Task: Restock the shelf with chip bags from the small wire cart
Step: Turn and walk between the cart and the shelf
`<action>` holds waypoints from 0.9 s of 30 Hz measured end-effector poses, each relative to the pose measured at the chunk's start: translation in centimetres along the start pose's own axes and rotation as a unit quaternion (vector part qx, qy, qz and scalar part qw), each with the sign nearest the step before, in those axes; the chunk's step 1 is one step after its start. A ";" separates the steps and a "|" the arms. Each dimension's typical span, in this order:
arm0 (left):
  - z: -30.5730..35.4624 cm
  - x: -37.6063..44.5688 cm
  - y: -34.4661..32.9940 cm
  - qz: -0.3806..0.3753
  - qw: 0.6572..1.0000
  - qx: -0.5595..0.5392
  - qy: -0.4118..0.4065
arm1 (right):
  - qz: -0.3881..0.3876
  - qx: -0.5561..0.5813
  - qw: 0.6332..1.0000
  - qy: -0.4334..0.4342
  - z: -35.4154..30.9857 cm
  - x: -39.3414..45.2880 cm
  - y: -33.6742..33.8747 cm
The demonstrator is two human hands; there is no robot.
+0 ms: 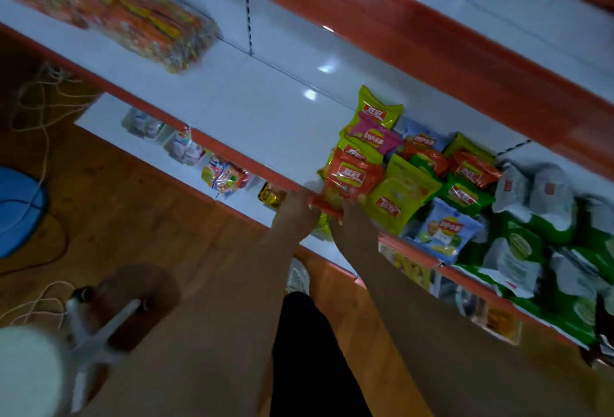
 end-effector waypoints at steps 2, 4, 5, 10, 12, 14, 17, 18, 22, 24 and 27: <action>0.3 0.2 -1.0 -0.031 0.999 -0.001 -0.007 | -0.039 0.004 0.998 0.052 0.5 1.0 -0.9; 0.8 1.2 -1.3 -0.040 0.999 0.001 -0.009 | -0.074 0.027 0.995 0.055 1.4 2.2 -1.1; 1.1 1.6 -1.1 -0.042 0.999 0.003 -0.004 | -0.082 0.027 0.995 0.051 1.8 2.7 -1.1; 0.9 1.9 0.3 -0.049 0.998 -0.014 0.045 | -0.084 -0.029 0.994 0.057 2.3 3.8 -0.6; 0.0 0.3 1.5 -0.029 0.996 -0.044 0.065 | -0.086 -0.060 0.993 0.051 1.5 3.3 -0.2; -1.5 -2.4 3.1 -0.003 0.994 -0.056 0.097 | -0.094 -0.100 0.989 0.057 -0.1 2.6 0.0; -4.3 -8.2 5.9 0.059 0.986 -0.061 0.143 | -0.126 -0.116 0.981 0.091 -4.3 1.0 -0.6; -5.8 -10.5 6.8 0.079 0.982 -0.065 0.157 | -0.138 -0.113 0.977 0.113 -6.2 0.3 -1.3; -12.2 -21.6 9.0 0.191 0.947 -0.125 0.225 | -0.176 -0.144 0.953 0.200 -14.8 -5.4 -5.1; -15.0 -28.7 8.7 0.243 0.920 -0.169 0.257 | -0.204 -0.167 0.933 0.247 -18.9 -9.6 -8.1; -20.1 -40.0 6.2 0.327 0.867 -0.215 0.310 | -0.244 -0.208 0.890 0.325 -24.3 -17.8 -13.9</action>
Point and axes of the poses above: each hand's wrist, its own x-axis towards the middle knuckle, its own y-axis out of the back of the hand, z = x × y, the point moved 3 cm from there along x, towards the middle knuckle, and after that the axes turned 15 degrees about -z, right-handed, at the moved point
